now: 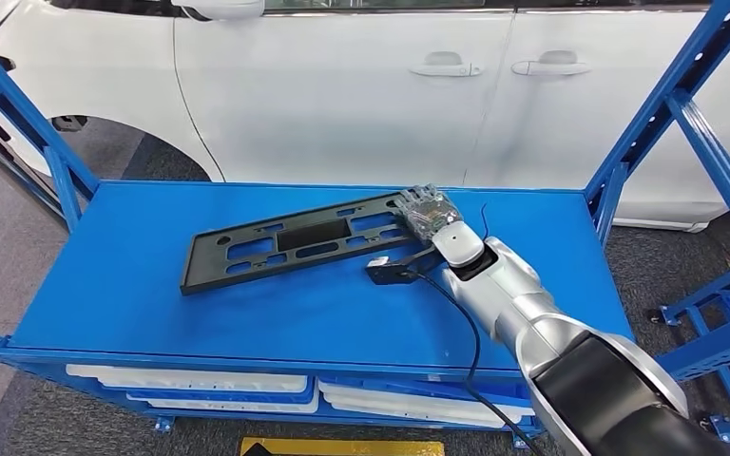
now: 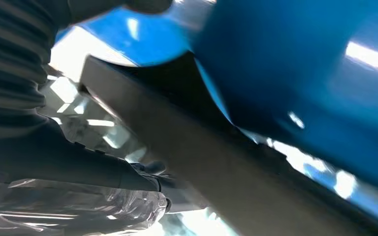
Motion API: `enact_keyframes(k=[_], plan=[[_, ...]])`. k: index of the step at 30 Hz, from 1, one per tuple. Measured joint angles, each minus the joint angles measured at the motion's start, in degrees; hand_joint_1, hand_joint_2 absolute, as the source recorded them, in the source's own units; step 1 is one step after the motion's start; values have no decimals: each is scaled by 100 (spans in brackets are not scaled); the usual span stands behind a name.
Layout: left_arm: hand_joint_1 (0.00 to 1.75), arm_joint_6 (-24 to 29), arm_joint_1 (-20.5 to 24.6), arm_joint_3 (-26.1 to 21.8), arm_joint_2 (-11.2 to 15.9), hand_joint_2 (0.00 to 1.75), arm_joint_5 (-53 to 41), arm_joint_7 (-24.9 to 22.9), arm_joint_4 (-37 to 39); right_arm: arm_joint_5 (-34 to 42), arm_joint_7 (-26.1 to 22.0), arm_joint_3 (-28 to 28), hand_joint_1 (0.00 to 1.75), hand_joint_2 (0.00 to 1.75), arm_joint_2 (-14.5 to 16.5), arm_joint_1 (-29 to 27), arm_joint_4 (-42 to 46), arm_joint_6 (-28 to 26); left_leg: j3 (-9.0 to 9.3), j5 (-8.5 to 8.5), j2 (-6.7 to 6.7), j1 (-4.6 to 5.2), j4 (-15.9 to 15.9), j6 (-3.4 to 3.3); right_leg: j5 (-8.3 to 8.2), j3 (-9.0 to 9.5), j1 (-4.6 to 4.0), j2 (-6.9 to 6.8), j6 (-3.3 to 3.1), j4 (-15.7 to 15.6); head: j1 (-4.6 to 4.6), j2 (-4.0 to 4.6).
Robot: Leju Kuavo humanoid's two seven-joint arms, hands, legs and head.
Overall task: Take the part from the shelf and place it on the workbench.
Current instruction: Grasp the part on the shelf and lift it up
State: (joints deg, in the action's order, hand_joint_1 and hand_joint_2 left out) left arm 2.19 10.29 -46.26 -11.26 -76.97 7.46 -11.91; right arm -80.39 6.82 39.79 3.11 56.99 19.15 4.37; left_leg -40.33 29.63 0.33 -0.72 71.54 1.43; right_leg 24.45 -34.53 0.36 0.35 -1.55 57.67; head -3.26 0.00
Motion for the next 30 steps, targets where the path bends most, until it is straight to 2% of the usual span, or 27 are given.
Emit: enact_keyframes(k=[2,3,4,7,8,9,10,12,13,14,15,17,18,19,21,23,25,27,28,29,30], plan=[[0,22,6,3,0,0,27,31,0,-17,104,0,175,175,-13,49,-73,62,406,-398,-1,6,-856,-34,24,31,-14,4,34,9,0,0],[0,30,11,3,0,0,32,44,0,-10,133,-4,175,175,-21,68,-101,56,549,-499,0,15,-1165,-61,28,29,-24,7,61,12,0,0],[0,36,14,3,0,0,37,52,0,0,148,-14,175,175,-29,81,-122,31,619,-529,2,26,-1327,-87,27,19,-32,11,90,15,0,0],[0,43,15,4,-1,0,46,41,0,27,151,-74,175,175,-47,120,-162,-110,625,-544,4,32,-1389,-183,30,0,-25,16,185,23,0,0],[0,44,18,5,-2,0,51,33,0,32,136,-98,175,175,-51,138,-171,-158,636,-559,0,22,-1413,-221,93,-35,-20,12,215,105,0,0],[0,44,25,5,-3,0,58,27,0,35,113,-117,175,175,-53,156,-179,-196,648,-573,-5,9,-1438,-252,213,-120,-16,8,240,296,0,0],[0,44,30,5,-4,0,65,19,0,33,84,-132,175,175,-55,166,-189,-233,655,-580,-10,6,-1449,-273,387,-269,-4,3,261,614,0,0],[0,42,32,5,-3,0,77,4,0,30,40,-148,175,175,-55,173,-209,-287,654,-578,-15,10,-1450,-290,719,-663,7,-3,295,1411,0,0],[0,39,30,5,-1,0,79,-3,0,28,30,-153,175,175,-55,176,-216,-301,657,-574,-16,11,-1448,-291,770,-796,13,-3,306,1663,0,0],[0,37,29,5,0,0,80,-6,0,26,26,-158,175,175,-55,185,-219,-305,664,-569,-15,11,-1446,-290,704,-820,21,-4,310,1691,0,0],[0,35,28,5,1,0,80,-7,0,24,22,-162,175,175,-55,200,-219,-304,676,-560,-13,10,-1441,-285,540,-721,30,-5,308,1476,0,-1],[0,33,30,5,0,0,80,-7,0,18,15,-167,175,175,-55,234,-219,-303,696,-531,-4,16,-1419,-254,154,-314,38,-15,281,640,1,-1],[0,33,33,5,0,0,80,-7,0,15,6,-168,175,175,-51,247,-218,-304,697,-515,1,25,-1404,-229,42,-155,29,-18,255,303,1,-1],[0,33,37,5,1,0,80,-7,0,14,-3,-169,175,175,-47,256,-217,-304,696,-502,5,35,-1394,-200,-3,-62,17,-19,226,101,1,-1],[0,32,42,5,2,0,80,-8,0,12,-17,-169,175,175,-39,267,-216,-306,701,-494,10,40,-1399,-139,1,-38,-7,-15,161,38,0,-1],[0,31,41,5,3,0,81,-8,0,11,-23,-169,175,175,-26,279,-216,-310,684,-438,7,22,-1342,-80,-19,-12,9,-27,90,3,0,-1],[0,31,41,5,3,0,84,-8,0,11,-48,-170,175,175,-8,284,-217,-358,492,-166,2,5,-906,-29,-40,6,29,-46,28,-32,0,-1],[0,31,29,5,4,0,89,0,0,11,-99,-178,175,175,3,267,-221,-470,136,204,0,-4,-128,13,-39,-2,25,-54,3,-34,0,0],[0,30,18,5,5,0,94,10,0,14,-131,-187,175,175,7,252,-225,-543,-4,299,0,-7,168,27,-38,-5,23,-52,0,-33,0,0],[0,30,10,5,8,0,103,24,0,27,-173,-203,175,175,11,238,-228,-622,-53,284,-1,-9,269,34,-38,-6,23,-48,0,-31,0,0],[0,30,6,5,11,0,113,37,-1,58,-231,-229,175,175,19,227,-231,-706,6,162,-1,-10,140,33,-36,-3,23,-41,3,-27,0,0]])
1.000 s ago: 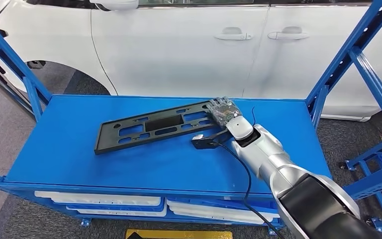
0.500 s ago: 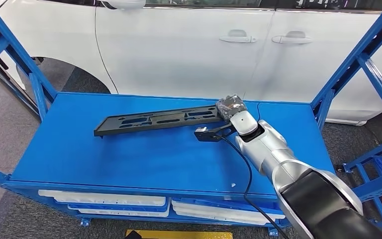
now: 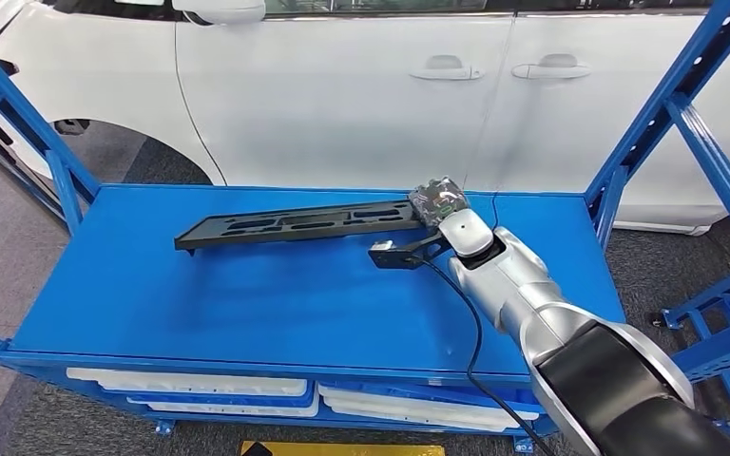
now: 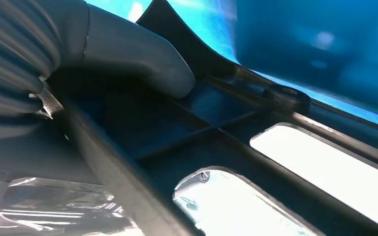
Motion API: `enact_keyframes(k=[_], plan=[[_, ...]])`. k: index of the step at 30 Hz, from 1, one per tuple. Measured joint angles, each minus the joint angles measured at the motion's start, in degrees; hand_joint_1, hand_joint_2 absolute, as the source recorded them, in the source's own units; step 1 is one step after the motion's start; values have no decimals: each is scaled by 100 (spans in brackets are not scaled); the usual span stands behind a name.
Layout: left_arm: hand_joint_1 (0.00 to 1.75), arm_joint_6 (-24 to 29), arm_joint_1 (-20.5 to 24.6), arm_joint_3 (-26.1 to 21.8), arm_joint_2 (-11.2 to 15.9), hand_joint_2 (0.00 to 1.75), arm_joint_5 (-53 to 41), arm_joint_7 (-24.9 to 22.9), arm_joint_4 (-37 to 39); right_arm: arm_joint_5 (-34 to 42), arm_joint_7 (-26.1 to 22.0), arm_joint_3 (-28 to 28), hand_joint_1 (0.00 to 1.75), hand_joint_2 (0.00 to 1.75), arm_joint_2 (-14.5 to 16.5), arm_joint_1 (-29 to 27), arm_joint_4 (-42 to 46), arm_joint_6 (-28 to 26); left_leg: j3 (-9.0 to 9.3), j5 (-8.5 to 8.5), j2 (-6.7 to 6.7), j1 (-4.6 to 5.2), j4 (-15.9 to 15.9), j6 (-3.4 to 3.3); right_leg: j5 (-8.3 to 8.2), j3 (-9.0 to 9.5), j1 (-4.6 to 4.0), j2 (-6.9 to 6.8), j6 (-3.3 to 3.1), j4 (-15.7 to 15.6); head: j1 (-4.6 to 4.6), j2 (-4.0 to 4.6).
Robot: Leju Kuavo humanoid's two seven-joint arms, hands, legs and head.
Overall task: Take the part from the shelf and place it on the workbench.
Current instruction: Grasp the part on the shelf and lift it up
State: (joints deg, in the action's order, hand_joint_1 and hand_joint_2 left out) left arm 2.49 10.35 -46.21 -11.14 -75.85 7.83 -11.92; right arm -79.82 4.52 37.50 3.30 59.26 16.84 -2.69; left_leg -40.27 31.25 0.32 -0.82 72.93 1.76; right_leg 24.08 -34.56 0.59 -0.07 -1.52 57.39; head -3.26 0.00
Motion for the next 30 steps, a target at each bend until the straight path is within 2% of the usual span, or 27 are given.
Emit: enact_keyframes(k=[2,3,4,5,7,9,11,13,14,15,16,17,19,20,22,24,26,28,29,30], plan=[[0,2,3,0,9,0,20,21,-1,113,-183,-83,175,175,22,-9,0,-164,365,-404,-4,-2,-776,-24,11,9,0,17,18,13,0,0],[0,4,7,0,13,0,27,29,-1,187,-306,-139,175,175,40,-13,6,-245,542,-542,-5,7,-1152,-46,16,3,-10,30,39,27,0,0],[0,5,9,0,14,0,37,38,0,272,-451,-200,175,175,59,-20,17,-329,657,-619,-4,17,-1405,-73,15,-10,-19,42,69,37,-1,0],[0,7,7,0,15,0,51,48,1,369,-609,-263,175,175,77,-33,35,-413,698,-630,-1,30,-1512,-102,9,-27,-26,51,100,42,-1,0],[0,7,-4,-1,21,0,83,69,1,726,-1111,-447,175,175,109,-59,120,-550,681,-642,6,37,-1525,-166,-11,-51,-33,59,169,31,-1,0],[0,4,-9,-2,28,0,106,91,0,1272,-1750,-704,175,175,131,-74,274,-549,684,-680,9,14,-1568,-237,70,-101,-26,50,228,125,0,0],[0,2,-7,-2,32,0,123,105,0,1886,-2350,-953,175,175,144,-95,470,-360,690,-702,10,0,-1597,-288,355,-339,-13,40,272,630,0,0],[0,3,-19,-2,42,0,142,119,0,2595,-2889,-1139,175,175,154,-193,743,-53,687,-696,10,3,-1594,-306,664,-734,-7,37,302,1424,0,0],[0,8,-29,-2,47,0,150,129,0,2992,-3092,-1192,175,175,156,-274,927,119,691,-688,11,5,-1591,-309,701,-870,-3,36,308,1667,0,0],[0,14,-37,-2,51,0,161,141,0,3402,-3249,-1219,175,175,155,-364,1143,293,698,-676,14,5,-1586,-308,632,-911,2,36,307,1705,0,0],[0,20,-42,-2,54,0,178,152,0,3828,-3338,-1225,175,175,152,-456,1394,471,710,-659,18,5,-1578,-302,451,-828,6,36,296,1482,0,0],[0,27,-43,-2,55,0,193,160,1,4270,-3383,-1218,175,175,143,-546,1680,646,726,-637,24,6,-1565,-291,210,-657,7,36,273,1083,0,0],[0,40,-45,-2,58,0,230,171,1,5139,-3408,-1171,175,175,107,-714,2288,947,730,-586,34,24,-1531,-250,-77,-325,-16,37,213,352,0,-1],[0,48,-47,-2,61,0,246,179,1,5524,-3425,-1130,175,175,87,-804,2576,1063,724,-568,35,31,-1519,-225,-107,-244,-34,38,186,165,0,-1],[0,61,-58,-3,72,0,284,201,1,6143,-3513,-1034,175,175,39,-1021,3058,1228,723,-546,32,35,-1523,-167,-59,-215,-52,40,135,82,0,-1],[0,72,-82,-4,90,0,310,226,-1,6565,-3650,-941,175,175,-6,-1278,3442,1316,718,-467,21,25,-1468,-107,-55,-173,-28,36,72,47,-1,-1],[0,78,-104,-5,105,0,324,242,-2,6783,-3763,-850,175,175,-28,-1518,3730,1345,524,-196,9,13,-1016,-57,-51,-129,-3,29,17,9,0,-1],[0,79,-120,-6,114,0,327,249,-1,6854,-3810,-767,175,175,-49,-1724,3926,1348,124,141,7,7,-215,-18,-34,-116,-6,27,-13,8,0,0],[0,79,-130,-7,119,0,328,250,-1,6862,-3815,-738,175,175,-60,-1808,3993,1349,-33,202,6,4,60,-6,-26,-112,-8,28,-18,11,0,0],[0,80,-139,-7,123,0,328,251,-1,6876,-3819,-715,175,175,-72,-1877,4054,1350,-100,153,6,3,137,-1,-18,-107,-8,32,-17,14,0,0]])
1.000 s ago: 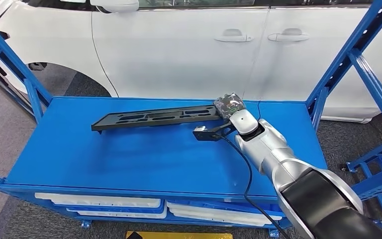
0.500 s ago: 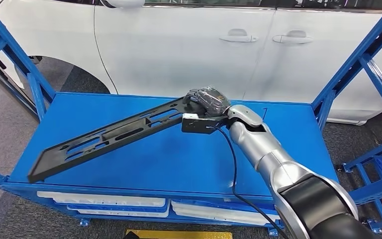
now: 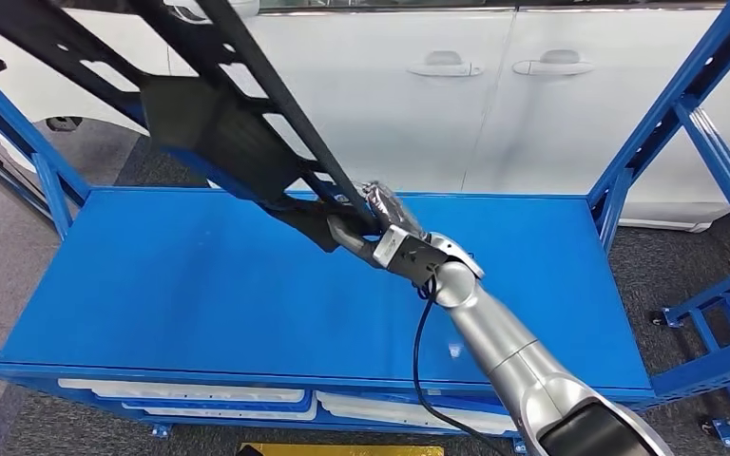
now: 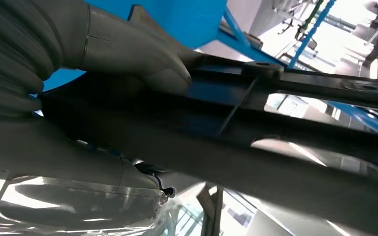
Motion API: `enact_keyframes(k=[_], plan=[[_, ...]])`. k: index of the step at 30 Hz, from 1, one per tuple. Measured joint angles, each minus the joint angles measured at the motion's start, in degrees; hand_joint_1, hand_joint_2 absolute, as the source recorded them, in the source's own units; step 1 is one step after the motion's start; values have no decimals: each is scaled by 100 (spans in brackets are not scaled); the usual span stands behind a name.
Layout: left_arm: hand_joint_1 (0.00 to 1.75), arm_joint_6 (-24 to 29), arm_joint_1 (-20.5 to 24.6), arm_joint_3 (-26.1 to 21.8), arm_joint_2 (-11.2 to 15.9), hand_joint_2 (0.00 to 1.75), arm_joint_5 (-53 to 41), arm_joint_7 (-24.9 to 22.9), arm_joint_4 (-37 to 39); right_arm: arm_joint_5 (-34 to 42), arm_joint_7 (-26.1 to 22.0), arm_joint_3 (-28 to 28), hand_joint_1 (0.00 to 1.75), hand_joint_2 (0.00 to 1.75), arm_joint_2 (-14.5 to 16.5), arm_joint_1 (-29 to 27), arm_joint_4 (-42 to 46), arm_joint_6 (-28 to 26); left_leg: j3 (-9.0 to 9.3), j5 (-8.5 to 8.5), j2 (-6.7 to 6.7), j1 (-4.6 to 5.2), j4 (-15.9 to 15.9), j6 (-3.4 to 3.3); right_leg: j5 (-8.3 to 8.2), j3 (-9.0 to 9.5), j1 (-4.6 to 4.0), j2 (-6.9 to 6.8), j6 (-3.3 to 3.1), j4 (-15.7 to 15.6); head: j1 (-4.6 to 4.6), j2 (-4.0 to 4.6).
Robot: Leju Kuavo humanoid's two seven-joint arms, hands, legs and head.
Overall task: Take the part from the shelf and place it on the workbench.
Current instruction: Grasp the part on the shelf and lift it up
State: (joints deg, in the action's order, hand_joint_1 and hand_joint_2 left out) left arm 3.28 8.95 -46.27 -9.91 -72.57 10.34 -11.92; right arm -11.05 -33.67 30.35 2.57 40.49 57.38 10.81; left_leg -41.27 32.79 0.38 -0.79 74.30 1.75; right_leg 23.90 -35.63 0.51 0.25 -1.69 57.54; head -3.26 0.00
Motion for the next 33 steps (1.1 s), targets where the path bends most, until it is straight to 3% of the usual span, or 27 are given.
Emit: enact_keyframes(k=[1,3,5,8,10,11,13,14,15,16,17,19,21,25,26,29,30,31,33], plan=[[0,1,-7,0,5,0,1,0,0,25,-4,15,175,175,-9,-50,53,5,55,-162,-1,-1,-171,-4,11,11,0,6,6,4,0,0],[0,10,-10,-1,17,0,6,0,0,153,-15,33,175,175,-19,-129,164,73,399,-596,-4,1,-950,-34,43,44,-4,18,33,18,0,0],[0,37,-7,-7,23,0,30,0,0,363,-38,45,175,175,-20,-254,300,202,676,-800,2,20,-1543,-77,69,55,-26,21,77,39,0,0],[0,93,-27,-37,28,0,95,2,0,541,-104,94,175,175,-13,-621,587,251,728,-793,23,28,-1651,-149,84,59,-41,8,160,35,0,0],[0,120,-40,-52,30,0,122,3,1,538,-144,166,175,175,-3,-925,816,164,751,-810,26,4,-1689,-218,211,14,-33,4,216,174,2,0],[0,128,-42,-54,30,0,126,1,1,529,-160,213,175,175,1,-1079,925,111,763,-816,24,-9,-1707,-250,355,-83,-28,4,237,398,2,0],[0,140,-53,-55,29,0,128,-18,1,501,-181,312,174,175,4,-1404,1125,-4,765,-810,17,-8,-1710,-287,727,-433,-13,4,264,1160,2,0],[0,145,-62,-55,29,0,126,-29,0,478,-186,367,173,175,5,-1578,1229,-75,767,-805,15,-7,-1708,-294,850,-605,-7,3,273,1515,2,0],[0,150,-72,-56,29,0,124,-37,0,444,-194,418,171,175,4,-1762,1335,-147,770,-799,16,-7,-1706,-296,872,-698,0,3,278,1701,2,0],[0,156,-80,-56,28,0,123,-42,1,402,-210,472,170,175,3,-1953,1447,-210,777,-791,21,-6,-1701,-293,783,-676,7,2,277,1653,2,0],[0,165,-87,-57,26,0,123,-42,1,351,-243,535,169,175,1,-2153,1577,-267,788,-778,30,-7,-1694,-285,603,-534,14,1,267,1367,2,0],[0,184,-102,-57,16,0,131,-42,1,216,-333,703,170,175,-9,-2569,1864,-378,808,-735,48,6,-1664,-245,267,-121,10,-6,230,552,2,0],[0,201,-112,-61,8,0,143,-42,1,100,-399,919,171,175,-28,-2994,2158,-514,813,-697,54,22,-1640,-191,177,90,-11,-7,185,130,2,0],[0,209,-119,-70,7,0,156,-42,0,-52,-434,1217,171,175,-114,-3595,2610,-717,809,-577,32,9,-1546,-62,182,133,-6,-1,59,61,2,0],[0,209,-118,-71,7,0,156,-42,0,-88,-437,1255,171,175,-145,-3666,2697,-751,736,-443,22,5,-1353,-35,174,147,8,-8,28,39,2,0],[0,203,-132,-75,7,0,156,-43,1,-152,-438,1307,170,175,-246,-3788,2869,-813,276,99,6,-6,-275,16,174,159,7,-21,-9,30,2,0],[0,200,-140,-76,7,0,157,-45,1,-172,-438,1310,169,175,-272,-3820,2903,-827,178,161,6,-8,-43,23,175,160,4,-21,-10,34,2,0],[0,199,-145,-78,7,0,160,-47,1,-197,-438,1312,168,175,-291,-3844,2928,-837,186,105,5,-8,-35,23,176,162,2,-18,-10,39,2,0],[0,198,-141,-80,7,0,179,-49,0,-249,-436,1312,168,175,-309,-3868,2962,-834,504,-253,4,-8,-640,-1,179,171,1,-9,-1,56,3,0]])
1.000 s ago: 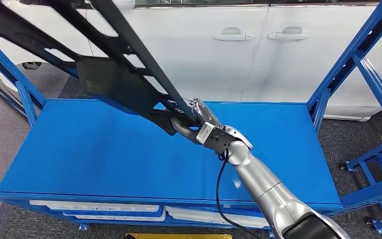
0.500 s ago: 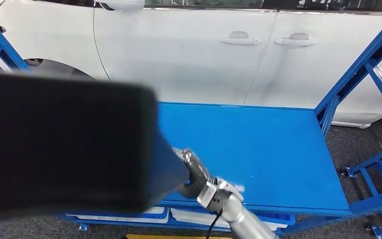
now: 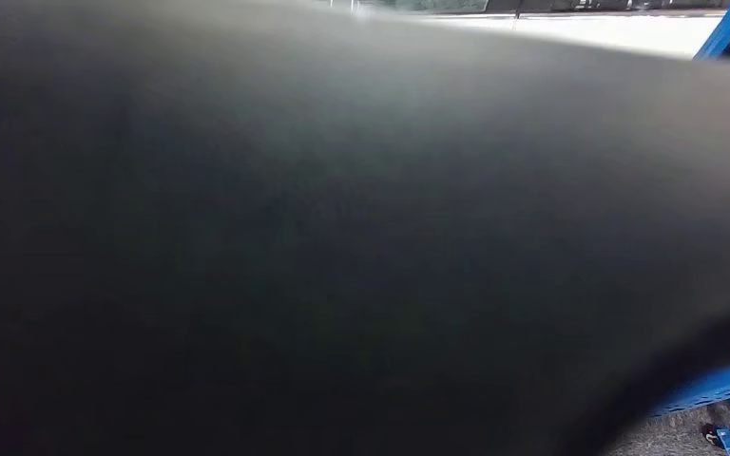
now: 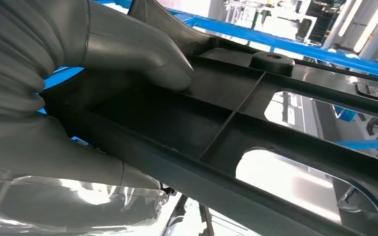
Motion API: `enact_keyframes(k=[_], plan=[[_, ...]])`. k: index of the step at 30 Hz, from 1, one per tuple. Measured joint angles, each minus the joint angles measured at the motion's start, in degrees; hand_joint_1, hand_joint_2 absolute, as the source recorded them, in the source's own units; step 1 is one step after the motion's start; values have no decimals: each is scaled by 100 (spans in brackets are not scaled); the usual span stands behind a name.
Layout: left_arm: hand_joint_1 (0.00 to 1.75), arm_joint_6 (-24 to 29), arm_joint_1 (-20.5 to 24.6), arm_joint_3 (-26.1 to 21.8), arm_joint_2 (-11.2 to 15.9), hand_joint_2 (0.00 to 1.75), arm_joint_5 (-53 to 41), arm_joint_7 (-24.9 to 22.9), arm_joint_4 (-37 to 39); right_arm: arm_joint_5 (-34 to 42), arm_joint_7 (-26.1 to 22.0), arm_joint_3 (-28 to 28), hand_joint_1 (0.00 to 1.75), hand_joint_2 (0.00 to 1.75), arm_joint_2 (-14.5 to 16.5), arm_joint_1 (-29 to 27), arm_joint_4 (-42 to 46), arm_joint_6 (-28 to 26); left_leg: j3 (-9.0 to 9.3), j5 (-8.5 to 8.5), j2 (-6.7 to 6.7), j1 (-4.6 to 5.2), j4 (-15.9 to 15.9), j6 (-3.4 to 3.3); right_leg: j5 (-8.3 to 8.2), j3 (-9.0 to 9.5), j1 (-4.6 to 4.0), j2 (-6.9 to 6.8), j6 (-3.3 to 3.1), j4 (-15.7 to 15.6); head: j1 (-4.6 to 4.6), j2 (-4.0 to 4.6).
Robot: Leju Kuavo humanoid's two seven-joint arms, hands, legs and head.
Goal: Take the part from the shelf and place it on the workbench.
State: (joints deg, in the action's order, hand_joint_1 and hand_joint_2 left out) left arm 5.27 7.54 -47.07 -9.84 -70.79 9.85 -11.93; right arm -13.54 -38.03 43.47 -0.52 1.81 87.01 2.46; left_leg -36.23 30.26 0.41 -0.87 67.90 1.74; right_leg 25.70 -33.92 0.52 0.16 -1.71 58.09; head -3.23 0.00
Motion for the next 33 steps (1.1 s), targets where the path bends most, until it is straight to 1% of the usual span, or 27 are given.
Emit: enact_keyframes(k=[2,3,5,7,8,9,10,11,12,13,14,16,17,18,20,21,22,23,24,26,27,28,29,30,31,32,33], plan=[[0,1,31,-12,0,0,43,3,0,-33,1,0,167,175,-11,6,11,19,375,-267,0,17,-754,-53,2,-3,-16,8,36,20,1,0],[0,1,48,-20,-1,0,66,8,0,-37,1,0,166,175,-16,15,10,31,466,-314,1,30,-954,-82,-2,-10,-23,9,65,25,2,0],[0,3,71,-43,1,0,99,31,1,-41,-1,0,165,175,-25,26,9,53,476,-328,6,54,-1024,-142,-25,-16,-27,13,134,14,2,0],[0,10,83,-60,-7,0,112,62,0,-64,-2,0,164,175,-31,33,9,68,491,-377,-2,29,-1073,-214,20,-32,-19,13,195,59,3,0],[0,13,94,-65,-12,0,112,75,0,-81,-2,0,164,175,-35,37,9,73,496,-405,-9,14,-1100,-250,128,-94,-17,13,220,200,4,0],[0,15,103,-70,-19,0,114,85,-1,-95,-3,0,163,175,-41,39,8,78,498,-426,-17,3,-1118,-276,303,-216,-11,12,243,474,5,0],[0,15,109,-78,-21,0,117,93,-1,-105,-3,0,163,175,-46,39,4,82,487,-433,-23,8,-1121,-291,507,-385,-6,10,263,848,6,0],[0,16,108,-86,-23,44,118,104,-1,-112,-3,0,162,175,-52,38,-2,87,476,-436,-29,13,-1118,-296,683,-565,1,10,278,1244,6,0],[0,25,103,-94,-24,87,115,124,-1,-117,-3,-1,161,175,-57,36,-9,94,469,-437,-34,18,-1113,-297,778,-698,8,9,290,1541,6,0],[0,47,100,-99,-24,131,108,154,-1,-127,-3,-2,161,175,-61,34,-15,102,465,-437,-36,20,-1105,-297,753,-727,13,8,295,1624,6,0],[0,79,100,-101,-26,175,97,186,0,-139,-3,-7,159,175,-64,32,-19,111,464,-434,-34,21,-1095,-293,621,-638,19,7,292,1467,6,0],[0,143,106,-101,-31,175,80,232,0,-169,-3,-19,158,175,-66,31,-21,126,468,-419,-25,23,-1070,-270,257,-228,23,2,260,675,6,0],[0,155,110,-101,-33,175,75,243,0,-185,-4,-25,157,175,-66,30,-21,132,464,-406,-21,34,-1052,-247,137,-58,13,1,234,323,5,0],[0,152,115,-101,-34,175,72,251,0,-201,-4,-31,157,175,-66,28,-20,138,458,-396,-19,44,-1040,-220,84,41,2,2,207,108,5,0],[0,125,126,-101,-35,175,67,263,0,-224,-5,-41,157,175,-66,24,-20,154,450,-389,-21,56,-1036,-153,76,60,-25,12,147,30,4,0],[0,112,132,-101,-36,175,66,266,0,-230,-5,-45,157,175,-66,23,-20,160,449,-382,-22,48,-1036,-119,67,61,-19,14,110,20,4,0],[0,102,135,-101,-37,175,66,266,0,-233,-5,-49,157,175,-65,24,-20,166,435,-341,-24,39,-995,-84,55,68,-13,12,74,1,4,0],[0,90,140,-101,-37,175,65,266,0,-237,-5,-51,157,175,-65,25,-20,172,386,-247,-24,30,-873,-54,43,75,-3,6,41,-19,4,0],[0,77,144,-101,-37,175,64,263,1,-238,-5,-52,157,175,-64,25,-20,179,284,-92,-24,22,-632,-27,32,80,7,-1,15,-37,4,0],[0,55,142,-101,-37,175,63,251,2,-239,-5,-53,157,175,-64,22,-21,195,-40,276,-24,12,101,12,32,77,-1,-11,-11,-39,4,0],[0,60,139,-101,-37,175,77,245,1,-240,-5,-54,157,175,-64,18,-21,202,-181,383,-25,9,413,25,33,76,-6,-12,-15,-37,4,0],[0,74,136,-104,-37,175,104,234,0,-243,-5,-56,157,175,-63,14,-21,208,-246,384,-25,9,554,29,35,78,-10,-10,-18,-34,4,0],[0,94,137,-110,-37,175,138,220,0,-248,-5,-60,157,175,-62,11,-21,214,-204,271,-25,9,464,25,37,82,-14,-6,-18,-30,4,0],[0,115,142,-118,-37,175,177,203,-1,-254,-5,-64,157,175,-60,9,-21,219,-58,70,-25,10,155,9,41,91,-16,-1,-14,-27,4,0],[0,133,148,-127,-37,175,203,187,-1,-262,-5,-68,157,175,-57,9,-21,222,132,-133,-25,12,-256,-16,46,99,-18,4,-6,-24,4,0],[0,145,156,-135,-37,175,217,176,-1,-267,-5,-72,157,175,-55,9,-21,225,309,-277,-25,25,-640,-46,50,99,-29,9,10,-15,4,0],[0,155,165,-141,-38,175,224,170,-1,-270,-5,-74,157,175,-53,8,-21,226,427,-358,-24,39,-904,-77,49,90,-36,12,35,-10,4,0]])
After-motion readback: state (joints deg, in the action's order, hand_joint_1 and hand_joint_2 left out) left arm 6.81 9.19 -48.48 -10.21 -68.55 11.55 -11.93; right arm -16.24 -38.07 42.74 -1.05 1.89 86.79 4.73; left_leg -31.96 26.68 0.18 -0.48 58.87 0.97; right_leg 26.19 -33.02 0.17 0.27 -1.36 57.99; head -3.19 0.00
